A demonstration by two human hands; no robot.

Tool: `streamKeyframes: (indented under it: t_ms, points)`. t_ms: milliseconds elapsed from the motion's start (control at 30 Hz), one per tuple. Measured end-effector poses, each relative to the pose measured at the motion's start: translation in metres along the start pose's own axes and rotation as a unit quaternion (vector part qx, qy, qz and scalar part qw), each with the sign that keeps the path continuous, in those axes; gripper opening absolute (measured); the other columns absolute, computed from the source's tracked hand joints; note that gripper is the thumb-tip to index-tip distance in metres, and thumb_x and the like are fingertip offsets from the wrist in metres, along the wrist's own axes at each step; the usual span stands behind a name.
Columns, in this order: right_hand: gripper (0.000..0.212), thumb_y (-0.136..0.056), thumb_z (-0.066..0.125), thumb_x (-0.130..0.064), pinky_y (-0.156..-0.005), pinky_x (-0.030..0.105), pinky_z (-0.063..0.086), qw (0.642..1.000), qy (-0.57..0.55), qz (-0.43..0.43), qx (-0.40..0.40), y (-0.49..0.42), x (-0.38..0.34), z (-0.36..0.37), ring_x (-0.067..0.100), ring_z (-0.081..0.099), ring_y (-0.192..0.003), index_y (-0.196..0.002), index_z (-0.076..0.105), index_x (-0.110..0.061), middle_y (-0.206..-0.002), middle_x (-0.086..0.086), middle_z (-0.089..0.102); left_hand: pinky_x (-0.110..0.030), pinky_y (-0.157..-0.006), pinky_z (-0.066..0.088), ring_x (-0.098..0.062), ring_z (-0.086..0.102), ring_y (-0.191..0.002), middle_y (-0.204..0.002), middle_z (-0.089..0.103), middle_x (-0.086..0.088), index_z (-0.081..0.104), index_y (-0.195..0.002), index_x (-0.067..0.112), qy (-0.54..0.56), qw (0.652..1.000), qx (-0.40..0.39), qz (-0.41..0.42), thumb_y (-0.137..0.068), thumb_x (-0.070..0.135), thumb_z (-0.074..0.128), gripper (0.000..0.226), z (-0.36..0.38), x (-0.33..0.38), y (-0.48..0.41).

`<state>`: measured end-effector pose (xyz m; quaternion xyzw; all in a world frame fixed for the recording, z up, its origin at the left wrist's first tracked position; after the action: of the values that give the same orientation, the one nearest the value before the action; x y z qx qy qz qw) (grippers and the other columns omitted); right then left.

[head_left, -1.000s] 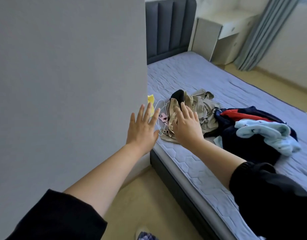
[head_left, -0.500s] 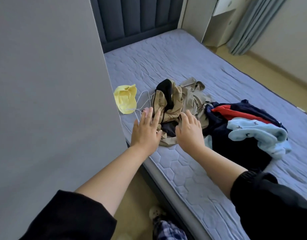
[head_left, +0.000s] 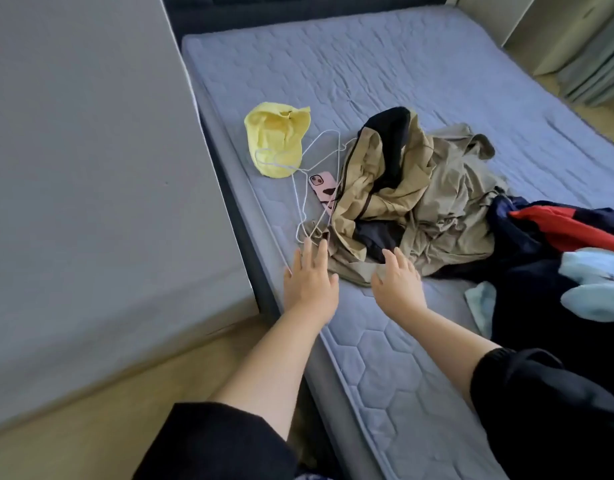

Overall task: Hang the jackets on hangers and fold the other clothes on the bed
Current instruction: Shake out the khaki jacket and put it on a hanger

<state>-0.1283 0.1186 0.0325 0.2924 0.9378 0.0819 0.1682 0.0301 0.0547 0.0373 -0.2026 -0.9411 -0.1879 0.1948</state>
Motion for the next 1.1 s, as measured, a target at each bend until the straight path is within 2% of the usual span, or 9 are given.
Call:
streamKeyframes:
  t_ms: [200, 333, 567, 633, 767, 833, 967, 1033, 1100]
  points:
    - [0.078, -0.086, 0.056, -0.045, -0.113, 0.047, 0.024, 0.994, 0.029, 0.049, -0.097, -0.073, 0.070, 0.090, 0.033, 0.014, -0.142, -0.150, 0.013, -0.032, -0.158, 0.007, 0.005, -0.050, -0.117, 0.009, -0.028, -0.005, -0.147, -0.161, -0.010, -0.002, -0.009, -0.151, 0.029, -0.022, 0.999, -0.035, -0.020, -0.101, 0.038, 0.034, 0.067, 0.124, -0.022, -0.039]
    - [0.074, -0.092, 0.055, -0.043, -0.111, 0.034, 0.029, 0.987, -0.024, -0.008, -0.161, -0.103, 0.106, 0.142, 0.031, 0.030, -0.139, -0.152, 0.019, -0.018, -0.155, 0.008, 0.019, -0.043, -0.118, 0.004, -0.029, -0.009, -0.147, -0.161, -0.008, -0.005, -0.007, -0.152, 0.025, -0.054, 0.996, -0.069, -0.021, -0.100, 0.039, 0.035, 0.069, 0.187, -0.028, -0.045]
    - [0.020, -0.093, 0.051, -0.015, -0.074, 0.029, 0.039, 0.988, -0.025, -0.131, -0.082, -0.111, 0.141, 0.131, 0.033, 0.059, -0.099, -0.102, 0.066, -0.005, -0.101, 0.015, 0.065, -0.030, -0.119, 0.005, -0.019, 0.003, -0.148, -0.161, 0.005, -0.008, 0.012, -0.153, 0.014, 0.120, 0.988, 0.018, -0.093, -0.096, 0.033, 0.048, 0.070, 0.244, 0.004, -0.012]
    - [0.018, -0.091, 0.053, -0.013, -0.069, 0.028, 0.038, 0.981, -0.030, -0.163, -0.100, -0.099, 0.151, 0.118, 0.029, 0.058, -0.089, -0.089, 0.067, -0.003, -0.087, 0.012, 0.063, -0.030, -0.117, 0.014, -0.019, 0.018, -0.145, -0.158, 0.020, -0.007, 0.021, -0.151, 0.014, 0.303, 0.939, 0.072, -0.143, -0.097, 0.028, 0.049, 0.062, 0.240, 0.024, -0.009]
    - [0.022, -0.085, 0.056, -0.012, -0.058, 0.025, 0.034, 0.962, 0.003, -0.218, -0.166, -0.048, 0.178, 0.106, 0.022, 0.054, -0.075, -0.064, 0.058, -0.013, -0.069, 0.005, 0.057, -0.032, -0.098, 0.038, -0.021, 0.045, -0.130, -0.147, 0.041, -0.009, 0.021, -0.150, 0.019, 0.686, 0.692, 0.101, -0.201, -0.100, 0.027, 0.044, 0.055, 0.241, 0.048, -0.001]
    - [0.014, -0.083, 0.057, -0.013, -0.062, 0.023, 0.035, 0.946, 0.058, -0.246, -0.201, -0.021, 0.194, 0.110, 0.025, 0.058, -0.081, -0.072, 0.065, -0.012, -0.079, 0.010, 0.064, -0.034, -0.084, 0.047, -0.022, 0.055, -0.115, -0.137, 0.051, -0.006, 0.017, -0.150, 0.023, 0.756, 0.621, 0.058, -0.200, -0.100, 0.027, 0.046, 0.058, 0.248, 0.057, 0.004]
    - [0.014, -0.078, 0.054, -0.011, -0.073, 0.031, 0.049, 0.929, 0.086, -0.284, -0.222, 0.008, 0.216, 0.118, 0.031, 0.061, -0.090, -0.083, 0.065, -0.006, -0.091, 0.014, 0.067, -0.041, -0.090, 0.049, -0.027, 0.059, -0.099, -0.111, 0.063, -0.012, 0.055, -0.123, 0.011, 0.661, 0.711, 0.100, -0.220, -0.091, -0.006, 0.049, 0.036, 0.264, 0.070, 0.008]
    - [0.020, -0.076, 0.053, -0.007, -0.078, 0.032, 0.047, 0.941, 0.045, -0.305, -0.138, 0.008, 0.225, 0.108, 0.030, 0.059, -0.096, -0.092, 0.064, -0.006, -0.100, 0.012, 0.064, -0.040, -0.088, 0.048, -0.027, 0.058, -0.095, -0.104, 0.066, -0.018, 0.065, -0.103, 0.010, 0.609, 0.747, 0.129, -0.233, -0.089, -0.011, 0.045, 0.032, 0.270, 0.070, 0.015]
    - [0.036, -0.077, 0.056, -0.011, -0.085, 0.036, 0.044, 0.928, 0.125, -0.352, 0.001, -0.002, 0.233, 0.099, 0.031, 0.051, -0.110, -0.113, 0.057, -0.009, -0.123, 0.010, 0.052, -0.044, -0.090, 0.049, -0.027, 0.059, -0.092, -0.098, 0.067, -0.018, 0.067, -0.107, 0.008, 0.622, 0.729, 0.121, -0.260, -0.090, -0.009, 0.049, 0.030, 0.275, 0.063, 0.024]
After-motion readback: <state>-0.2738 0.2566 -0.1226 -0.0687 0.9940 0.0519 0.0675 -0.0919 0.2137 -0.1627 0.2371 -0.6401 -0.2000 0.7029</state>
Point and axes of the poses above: each hand's wrist, its own y-axis away from the middle knuckle, its own z-axis out of the palm, x = y × z, the point moved 2 cm from there along -y, towards the middle knuckle
